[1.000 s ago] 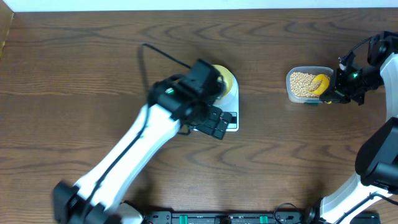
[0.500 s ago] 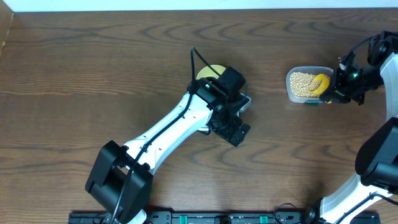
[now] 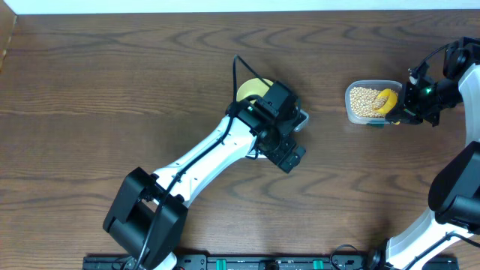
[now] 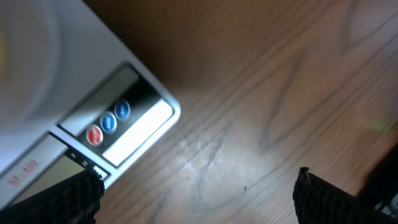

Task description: Scoop item into bowl and weigh 50g on scale

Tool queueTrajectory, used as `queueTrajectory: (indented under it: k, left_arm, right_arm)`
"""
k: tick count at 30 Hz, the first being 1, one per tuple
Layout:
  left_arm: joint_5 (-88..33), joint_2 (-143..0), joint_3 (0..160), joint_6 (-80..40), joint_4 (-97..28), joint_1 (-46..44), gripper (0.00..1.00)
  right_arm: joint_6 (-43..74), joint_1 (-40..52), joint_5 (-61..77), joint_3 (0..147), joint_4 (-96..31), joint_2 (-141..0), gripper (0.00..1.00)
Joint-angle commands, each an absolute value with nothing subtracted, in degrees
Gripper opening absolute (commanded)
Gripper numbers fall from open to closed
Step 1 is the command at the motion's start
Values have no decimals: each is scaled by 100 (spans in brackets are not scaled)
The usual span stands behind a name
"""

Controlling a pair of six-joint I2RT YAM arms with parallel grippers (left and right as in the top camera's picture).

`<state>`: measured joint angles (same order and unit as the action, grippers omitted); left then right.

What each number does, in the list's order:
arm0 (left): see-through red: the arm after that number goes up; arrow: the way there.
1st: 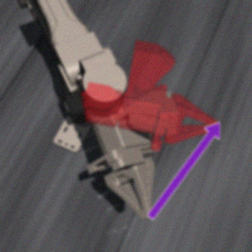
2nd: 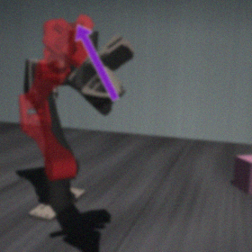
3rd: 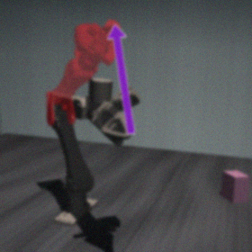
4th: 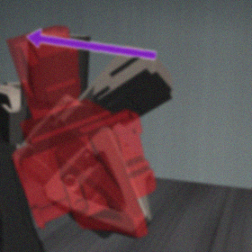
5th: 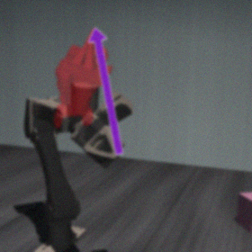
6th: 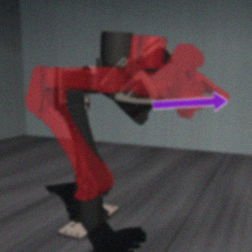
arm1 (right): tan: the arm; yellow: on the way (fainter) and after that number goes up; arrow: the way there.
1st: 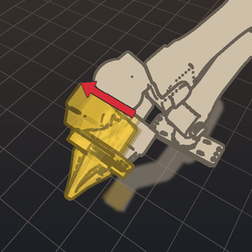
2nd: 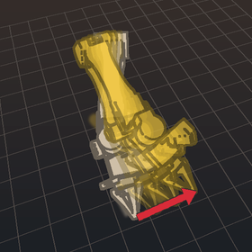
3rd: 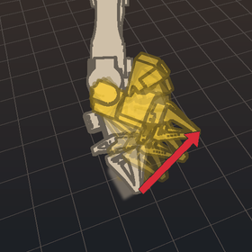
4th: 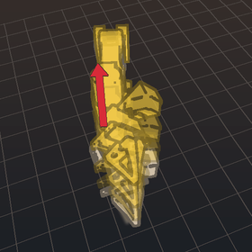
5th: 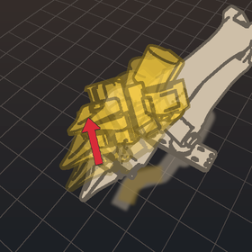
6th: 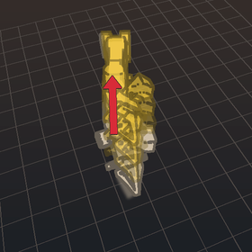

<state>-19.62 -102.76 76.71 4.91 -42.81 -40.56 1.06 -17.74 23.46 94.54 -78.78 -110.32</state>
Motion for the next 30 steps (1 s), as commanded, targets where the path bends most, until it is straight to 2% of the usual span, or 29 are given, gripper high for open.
queueTrajectory:
  k: [1,30]
  left_arm:
    - [-1949,-10344,7441,694,-4160,-4058,100]
    - [-1680,-10881,7061,687,-3297,-4058,100]
  right_arm:
    - [165,-1754,2346,9568,-7885,-11080,1]
    - [165,-1752,2349,9568,-7929,-11080,1]
